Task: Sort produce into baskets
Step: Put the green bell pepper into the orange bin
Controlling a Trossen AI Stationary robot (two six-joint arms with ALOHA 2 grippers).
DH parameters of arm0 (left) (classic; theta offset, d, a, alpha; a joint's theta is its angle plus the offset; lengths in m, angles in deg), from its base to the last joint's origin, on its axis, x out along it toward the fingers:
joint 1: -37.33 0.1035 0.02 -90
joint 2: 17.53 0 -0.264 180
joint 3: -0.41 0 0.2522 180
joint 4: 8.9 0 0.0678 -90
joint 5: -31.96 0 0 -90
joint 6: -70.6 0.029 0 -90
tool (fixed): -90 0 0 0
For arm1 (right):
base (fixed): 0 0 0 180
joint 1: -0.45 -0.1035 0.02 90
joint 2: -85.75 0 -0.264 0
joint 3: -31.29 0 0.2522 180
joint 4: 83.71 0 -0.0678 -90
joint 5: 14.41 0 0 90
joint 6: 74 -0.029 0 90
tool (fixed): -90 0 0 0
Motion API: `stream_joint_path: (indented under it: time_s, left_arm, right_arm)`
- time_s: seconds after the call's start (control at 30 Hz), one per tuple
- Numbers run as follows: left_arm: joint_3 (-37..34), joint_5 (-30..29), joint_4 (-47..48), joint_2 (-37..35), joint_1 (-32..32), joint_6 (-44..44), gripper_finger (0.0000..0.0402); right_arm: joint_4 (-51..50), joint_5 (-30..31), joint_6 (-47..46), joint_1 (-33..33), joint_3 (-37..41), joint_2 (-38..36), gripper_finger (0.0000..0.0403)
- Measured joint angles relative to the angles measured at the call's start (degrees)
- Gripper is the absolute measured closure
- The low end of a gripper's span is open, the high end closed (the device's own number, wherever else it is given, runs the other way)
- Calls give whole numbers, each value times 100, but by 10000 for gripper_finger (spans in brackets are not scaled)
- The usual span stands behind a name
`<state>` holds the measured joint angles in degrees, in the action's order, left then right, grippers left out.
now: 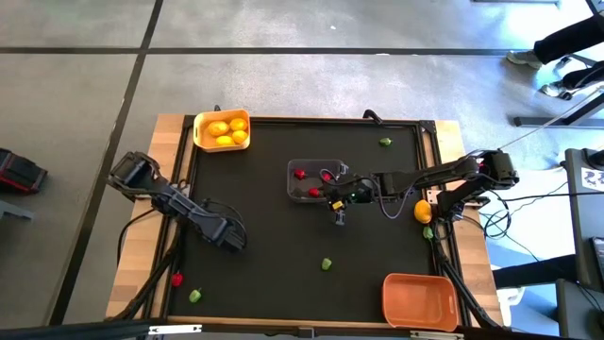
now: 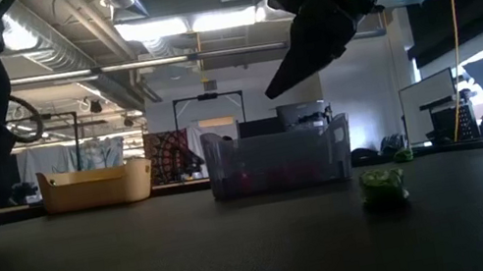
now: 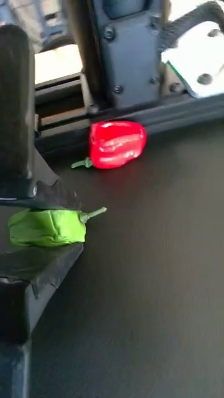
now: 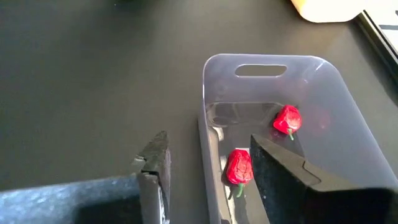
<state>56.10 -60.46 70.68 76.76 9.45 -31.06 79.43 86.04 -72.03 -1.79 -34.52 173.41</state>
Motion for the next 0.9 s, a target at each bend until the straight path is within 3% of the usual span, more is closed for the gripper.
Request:
stream_joint_path:
  time_s: [0.27,0.47,0.6,0.8,0.9]
  left_arm:
    - [477,-169,44,-1,0,1413,319]
    - [950,-618,-187,-27,27,3577,318]
    - [1227,-896,-635,-52,90,5122,318]
    - [1440,-1028,-1524,-54,282,7597,318]
    - [1495,-1030,-1822,-55,404,8086,318]
  right_arm:
    - [-596,-7,-192,-4,-170,-162,242]
    - [-1891,17,-509,-4,-860,-264,242]
    - [-2542,-402,-1107,-81,-1284,-299,243]
    - [-2438,-1267,-1742,-288,-1445,-297,243]
    - [-2376,-1307,-1851,-352,-1443,-295,242]
